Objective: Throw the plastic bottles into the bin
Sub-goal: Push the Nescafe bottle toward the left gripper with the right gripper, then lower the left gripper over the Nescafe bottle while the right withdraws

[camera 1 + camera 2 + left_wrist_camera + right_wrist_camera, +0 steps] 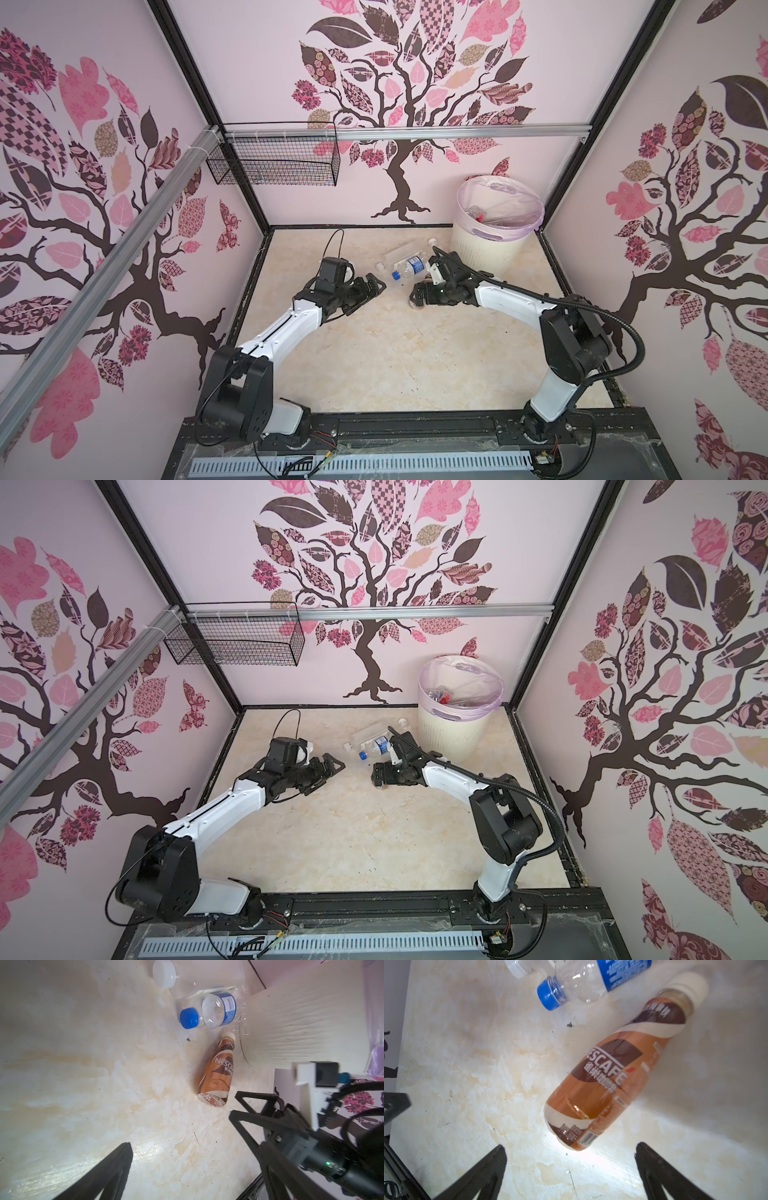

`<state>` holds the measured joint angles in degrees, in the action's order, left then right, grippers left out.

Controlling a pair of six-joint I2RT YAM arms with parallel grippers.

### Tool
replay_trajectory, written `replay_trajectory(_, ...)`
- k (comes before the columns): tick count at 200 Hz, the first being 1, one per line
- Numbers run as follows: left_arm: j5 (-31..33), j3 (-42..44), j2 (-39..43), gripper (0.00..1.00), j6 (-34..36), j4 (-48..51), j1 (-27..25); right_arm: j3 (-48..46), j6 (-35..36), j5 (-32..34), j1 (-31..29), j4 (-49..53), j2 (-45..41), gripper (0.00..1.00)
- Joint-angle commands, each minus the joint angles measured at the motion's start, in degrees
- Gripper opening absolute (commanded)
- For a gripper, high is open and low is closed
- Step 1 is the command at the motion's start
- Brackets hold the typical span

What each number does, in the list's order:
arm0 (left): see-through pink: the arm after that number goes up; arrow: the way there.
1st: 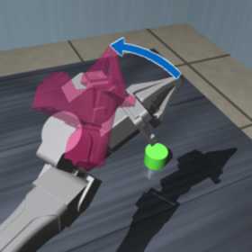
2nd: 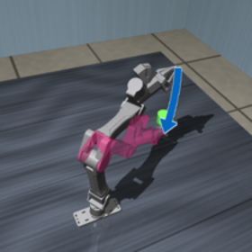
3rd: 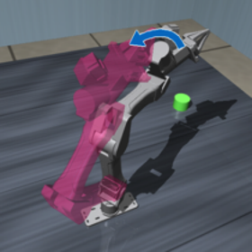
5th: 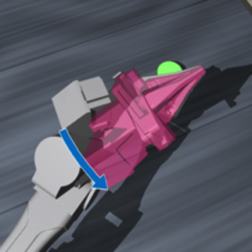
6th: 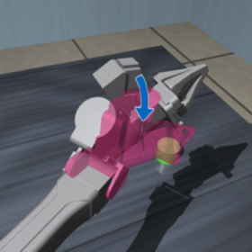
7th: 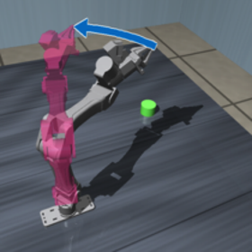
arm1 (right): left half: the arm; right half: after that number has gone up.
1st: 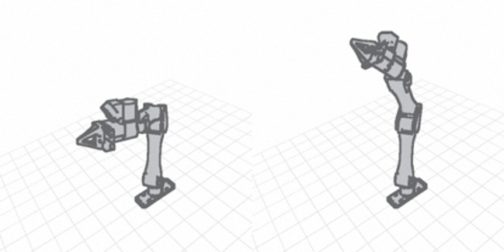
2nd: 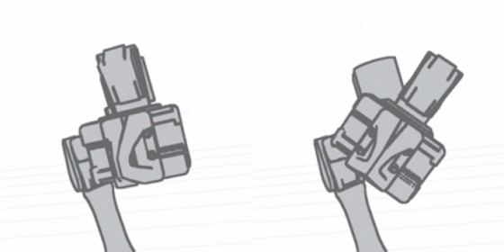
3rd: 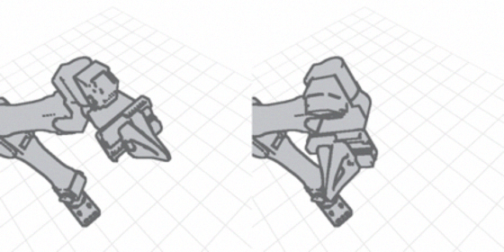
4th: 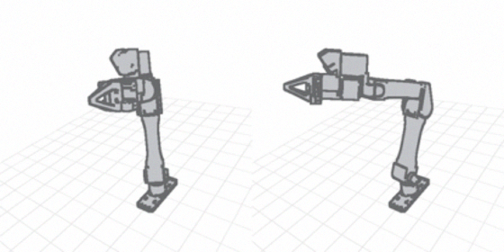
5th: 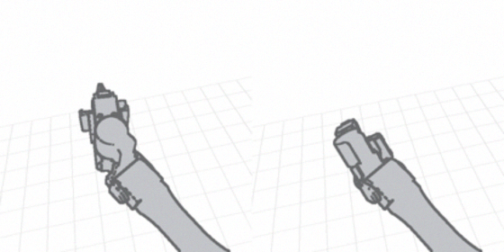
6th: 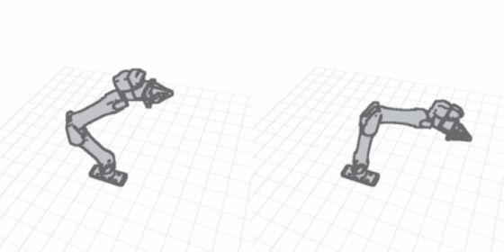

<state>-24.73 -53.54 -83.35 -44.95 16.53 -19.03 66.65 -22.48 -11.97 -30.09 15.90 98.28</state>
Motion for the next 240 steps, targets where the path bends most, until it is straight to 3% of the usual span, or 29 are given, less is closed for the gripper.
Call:
replay_trajectory(1, -3.12, -5.68, -3.7, 0.98, 2.79, 1.34, -0.81, -0.44, 0.91, 0.76, 2.35, 2.11, -5.92, 0.99)
replay_trajectory(24, -2.92, -11.46, -8.22, 0.98, 5.1, 3.75, -3.31, -1.41, 1.36, 0.89, 4.81, 3.25, -9.07, 1.0)
replay_trajectory(98, 6.2, -27.99, -22.63, 0.96, 12.49, 14.74, -12.91, -7.43, -0.11, 2.39, 10.91, 2.86, -22.5, 0.99)
replay_trajectory(150, 8.85, -30.52, -28.66, 0.91, 14.39, 15.71, -14.09, -10.05, -0.72, 1.1, 12.68, 3.49, -28.4, 1.0)
replay_trajectory(240, 11.97, -35.64, -35.24, 0.85, 15.64, 15.92, -17.36, -10.98, -1.38, -0.64, 12.93, 2.93, -29.98, 1.0)
